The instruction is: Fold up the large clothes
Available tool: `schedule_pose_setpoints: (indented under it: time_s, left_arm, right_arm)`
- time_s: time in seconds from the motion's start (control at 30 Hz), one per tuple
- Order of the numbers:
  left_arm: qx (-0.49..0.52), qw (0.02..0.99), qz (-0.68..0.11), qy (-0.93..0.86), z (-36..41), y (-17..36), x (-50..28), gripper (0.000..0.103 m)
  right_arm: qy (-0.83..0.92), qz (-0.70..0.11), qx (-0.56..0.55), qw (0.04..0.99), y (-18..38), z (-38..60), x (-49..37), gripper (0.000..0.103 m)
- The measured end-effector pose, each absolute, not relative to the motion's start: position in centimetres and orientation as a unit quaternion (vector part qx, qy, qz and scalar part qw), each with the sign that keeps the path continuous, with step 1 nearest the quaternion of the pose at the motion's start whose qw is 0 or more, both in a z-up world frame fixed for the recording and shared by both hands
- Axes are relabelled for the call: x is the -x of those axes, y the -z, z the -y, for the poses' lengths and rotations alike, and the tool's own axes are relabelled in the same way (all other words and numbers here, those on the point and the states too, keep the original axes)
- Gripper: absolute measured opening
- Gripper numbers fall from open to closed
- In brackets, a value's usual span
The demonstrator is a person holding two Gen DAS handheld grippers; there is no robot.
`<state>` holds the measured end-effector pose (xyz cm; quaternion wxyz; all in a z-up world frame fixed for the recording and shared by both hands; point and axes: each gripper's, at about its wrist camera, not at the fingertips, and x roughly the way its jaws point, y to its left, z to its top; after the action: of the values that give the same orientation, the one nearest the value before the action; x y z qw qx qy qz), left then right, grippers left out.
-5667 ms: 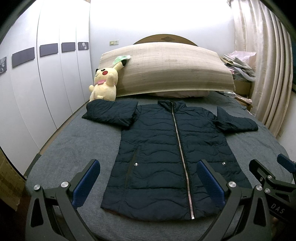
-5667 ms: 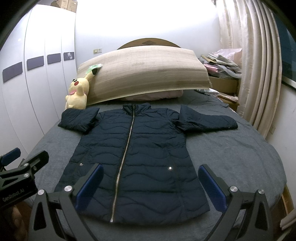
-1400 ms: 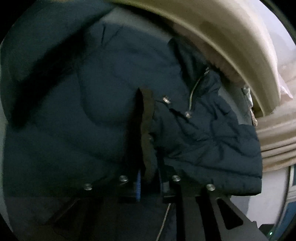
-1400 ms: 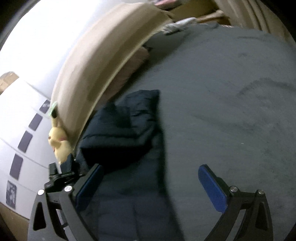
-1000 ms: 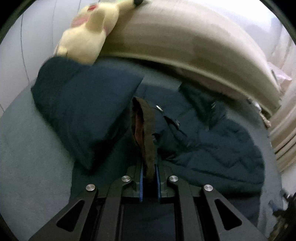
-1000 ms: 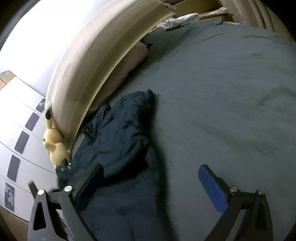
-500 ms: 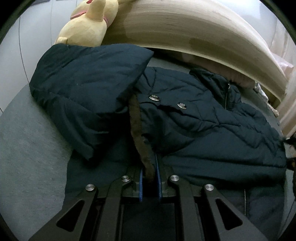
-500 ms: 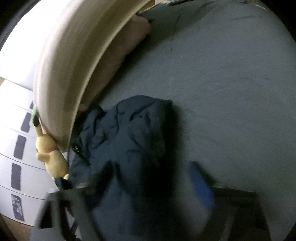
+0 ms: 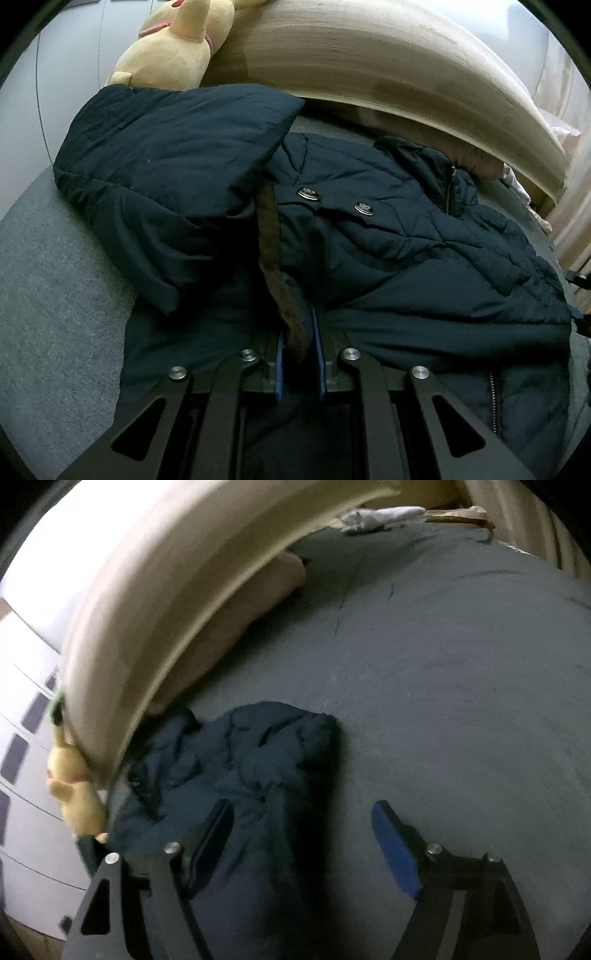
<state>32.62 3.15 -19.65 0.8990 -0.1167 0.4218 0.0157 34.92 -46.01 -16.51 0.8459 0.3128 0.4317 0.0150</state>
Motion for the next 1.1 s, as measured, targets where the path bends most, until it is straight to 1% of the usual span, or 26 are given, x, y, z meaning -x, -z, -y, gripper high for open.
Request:
schedule_pose_setpoints:
  time_s: [0.17, 0.2, 0.23, 0.27, 0.3, 0.33, 0.43, 0.47, 0.53, 0.57, 0.6, 0.63, 0.67, 0.7, 0.87, 0.97, 1.03, 1.1]
  left_arm:
    - [0.118, 0.899, -0.421, -0.016, -3.3, 19.6, -32.4, 0.015]
    - [0.117, 0.899, -0.421, -0.016, -3.3, 19.6, -32.4, 0.015]
    - [0.116, 0.899, -0.421, -0.017, -3.1, 19.6, -32.5, 0.015]
    - [0.115, 0.899, -0.421, -0.018, -3.2, 19.6, -32.5, 0.016]
    - [0.114, 0.899, -0.422, -0.018, -3.2, 19.6, -32.5, 0.016]
    - [0.114, 0.899, -0.422, -0.018, -3.2, 19.6, -32.5, 0.017]
    - [0.114, 0.9, -0.421, -0.017, -3.2, 19.6, -32.5, 0.017]
    - [0.113, 0.9, -0.42, -0.017, -3.1, 19.6, -32.5, 0.018]
    - [0.107, 0.901, -0.42, -0.018, -3.0, 19.6, -32.5, 0.018]
    - [0.107, 0.901, -0.42, -0.018, -3.1, 19.6, -32.5, 0.018]
    - [0.108, 0.901, -0.421, -0.018, -3.1, 19.6, -32.6, 0.018]
    - [0.108, 0.901, -0.42, -0.018, -3.1, 19.6, -32.6, 0.018]
    - [0.107, 0.901, -0.42, -0.019, -3.1, 19.6, -32.6, 0.018]
    - [0.107, 0.901, -0.42, -0.019, -3.1, 19.6, -32.6, 0.018]
    - [0.109, 0.901, -0.419, -0.018, -3.1, 19.6, -32.6, 0.018]
    - [0.11, 0.902, -0.418, -0.017, -3.1, 19.7, -32.5, 0.018]
    - [0.109, 0.902, -0.417, -0.017, -3.1, 19.7, -32.5, 0.018]
    - [0.111, 0.902, -0.417, -0.017, -3.2, 19.6, -32.5, 0.018]
  right_arm:
    - [-0.066, -0.466, -0.305, 0.828, 16.7, 44.7, -31.3, 0.08]
    - [-0.074, -0.477, -0.297, 0.824, 17.2, 44.1, -30.8, 0.078]
    - [-0.079, -0.487, -0.282, 0.823, 17.6, 43.5, -30.6, 0.062]
    - [-0.084, -0.499, -0.261, 0.822, 18.1, 42.8, -30.6, 0.041]
    - [-0.079, -0.523, -0.223, 0.819, 19.0, 41.8, -30.6, 0.029]
    - [-0.073, -0.521, -0.214, 0.823, 18.9, 41.7, -30.3, 0.021]
    - [-0.063, -0.491, -0.204, 0.845, 16.9, 42.2, -29.2, 0.018]
    - [-0.058, -0.5, -0.2, 0.84, 17.6, 42.5, -29.4, 0.018]
    - [-0.055, -0.533, -0.195, 0.822, 19.6, 42.8, -29.8, 0.022]
    - [-0.058, -0.528, -0.192, 0.825, 19.3, 43.0, -29.6, 0.025]
    - [-0.06, -0.521, -0.201, 0.828, 18.6, 43.4, -29.4, 0.032]
    - [-0.063, -0.515, -0.216, 0.827, 18.2, 43.9, -29.2, 0.063]
    - [-0.062, -0.505, -0.236, 0.828, 17.7, 44.7, -28.8, 0.079]
    - [-0.051, -0.487, -0.249, 0.836, 16.9, 45.5, -28.5, 0.083]
    - [-0.044, -0.447, -0.271, 0.851, 13.9, 47.0, -30.1, 0.082]
    - [-0.099, -0.419, -0.321, 0.844, 12.7, 46.8, -32.1, 0.082]
    - [-0.143, -0.413, -0.359, 0.825, 13.2, 46.4, -33.7, 0.082]
    - [-0.123, -0.428, -0.361, 0.819, 15.0, 46.3, -35.4, 0.082]
